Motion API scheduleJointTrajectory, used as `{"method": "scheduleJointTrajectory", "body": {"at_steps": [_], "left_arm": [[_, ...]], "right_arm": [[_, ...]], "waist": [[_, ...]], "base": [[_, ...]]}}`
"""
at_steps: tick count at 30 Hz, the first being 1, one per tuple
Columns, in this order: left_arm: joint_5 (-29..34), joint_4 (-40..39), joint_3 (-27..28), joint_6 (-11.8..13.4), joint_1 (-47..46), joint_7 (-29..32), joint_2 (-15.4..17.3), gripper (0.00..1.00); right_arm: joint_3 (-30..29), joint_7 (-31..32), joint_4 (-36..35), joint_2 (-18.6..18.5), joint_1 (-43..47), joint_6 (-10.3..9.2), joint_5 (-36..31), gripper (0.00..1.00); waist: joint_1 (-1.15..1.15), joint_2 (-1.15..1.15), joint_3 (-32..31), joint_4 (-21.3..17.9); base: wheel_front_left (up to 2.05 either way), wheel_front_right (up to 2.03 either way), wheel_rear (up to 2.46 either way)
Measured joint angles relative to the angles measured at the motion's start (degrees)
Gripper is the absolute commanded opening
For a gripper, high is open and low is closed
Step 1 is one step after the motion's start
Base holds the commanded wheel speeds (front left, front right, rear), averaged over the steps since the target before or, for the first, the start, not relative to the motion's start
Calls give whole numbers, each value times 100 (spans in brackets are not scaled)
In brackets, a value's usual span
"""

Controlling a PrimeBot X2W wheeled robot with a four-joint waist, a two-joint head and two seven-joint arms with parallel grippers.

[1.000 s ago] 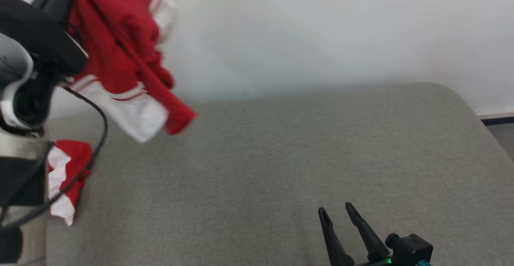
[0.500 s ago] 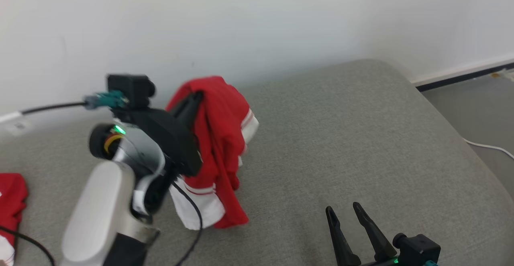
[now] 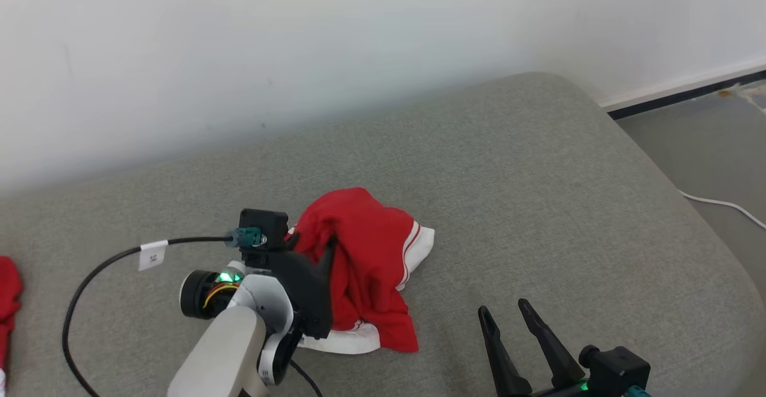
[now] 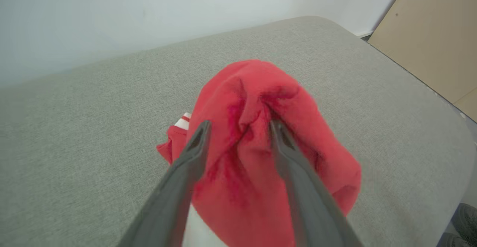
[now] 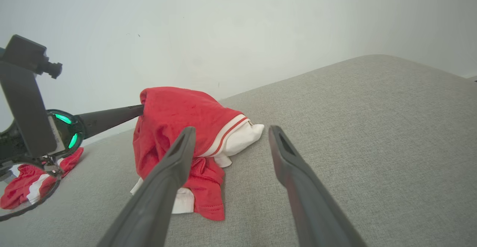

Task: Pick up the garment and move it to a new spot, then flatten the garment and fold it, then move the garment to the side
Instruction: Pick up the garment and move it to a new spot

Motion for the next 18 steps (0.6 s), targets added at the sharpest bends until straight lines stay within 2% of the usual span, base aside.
{"method": "scheduleJointTrajectory", "body": {"at_steps": [3,8,9,13,18], "left_arm": [[-9,111,-5,30,49,-304,-51,100],[8,-292,210,337,407,-1510,-64,100],[8,-292,210,337,407,-1510,-64,100],[-32,-753,455,524,1077,-2343,-42,100],[176,-1660,730,708,1924,-2753,68,100]], "right_arm": [[-38,1,9,-2,62,1,-2,100],[-201,9,7,-1,124,0,-3,100],[-201,9,7,-1,124,0,-3,100],[-433,-16,4,0,185,0,-4,100],[-717,-70,14,-1,243,0,-44,100]], "waist": [[0,0,-21,109],[0,0,-99,337],[0,0,-99,337],[0,0,-182,554],[0,0,-276,857]], "base": [[0,0,0],[0,0,0],[0,0,0],[0,0,0],[0,0,0]]}}
